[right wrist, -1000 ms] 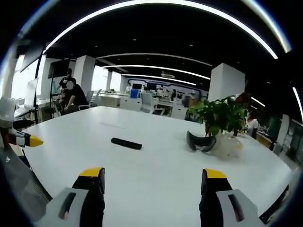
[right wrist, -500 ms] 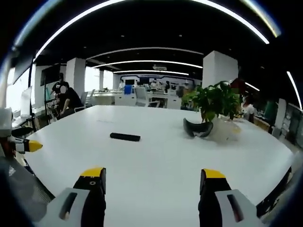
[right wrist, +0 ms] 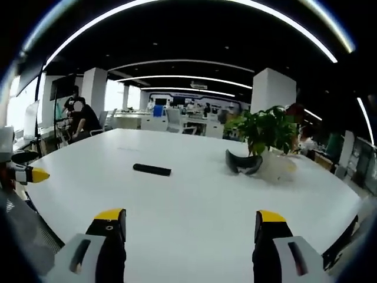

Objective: Press the specified remote control buttons in sequence, fully releasing each button before pressing the next.

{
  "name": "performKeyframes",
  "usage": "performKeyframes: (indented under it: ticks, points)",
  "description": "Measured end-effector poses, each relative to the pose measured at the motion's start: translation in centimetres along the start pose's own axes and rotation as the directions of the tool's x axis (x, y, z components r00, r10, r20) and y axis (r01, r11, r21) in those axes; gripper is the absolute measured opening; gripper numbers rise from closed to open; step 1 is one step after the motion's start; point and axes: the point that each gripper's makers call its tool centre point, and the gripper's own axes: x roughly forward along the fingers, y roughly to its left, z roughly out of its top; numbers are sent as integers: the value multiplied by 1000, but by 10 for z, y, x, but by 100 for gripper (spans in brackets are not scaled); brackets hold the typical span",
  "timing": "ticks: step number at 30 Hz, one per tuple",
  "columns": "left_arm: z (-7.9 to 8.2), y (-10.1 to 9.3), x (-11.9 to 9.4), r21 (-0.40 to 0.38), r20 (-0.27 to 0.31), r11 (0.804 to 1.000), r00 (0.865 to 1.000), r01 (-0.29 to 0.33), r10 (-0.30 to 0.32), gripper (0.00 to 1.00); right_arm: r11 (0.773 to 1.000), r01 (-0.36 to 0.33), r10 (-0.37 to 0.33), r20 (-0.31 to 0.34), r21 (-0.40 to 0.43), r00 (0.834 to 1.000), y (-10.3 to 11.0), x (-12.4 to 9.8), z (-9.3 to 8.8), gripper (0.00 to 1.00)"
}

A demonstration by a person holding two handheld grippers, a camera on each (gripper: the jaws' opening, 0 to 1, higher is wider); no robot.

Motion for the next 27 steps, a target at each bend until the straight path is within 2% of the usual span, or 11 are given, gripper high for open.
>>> performKeyframes:
  ticks: [3,7,10,13,19,27]
  points:
    - [-1,1,0,-16,-1,1000,1000,-2,2,100,1000,-1,1,12,8,1000,0,0,2,98]
    - [-4,1,1,-9,-22,1000,1000,-7,7,100,1000,-7,7,-12,12,1000,0,1,-2,99]
    - [-5,0,2,-8,-27,1000,1000,-5,4,100,999,-29,28,43,26,999,3,0,7,99]
    - [-6,1,2,-13,-39,1000,999,-5,4,100,999,-20,20,25,28,999,1,2,4,99]
    - [-3,2,2,6,-15,1000,1000,-15,15,100,1000,-20,20,5,23,1000,1,3,0,99]
    - [-7,3,3,-20,-39,1000,999,-13,12,100,1000,-14,15,-14,15,1000,2,3,-2,99]
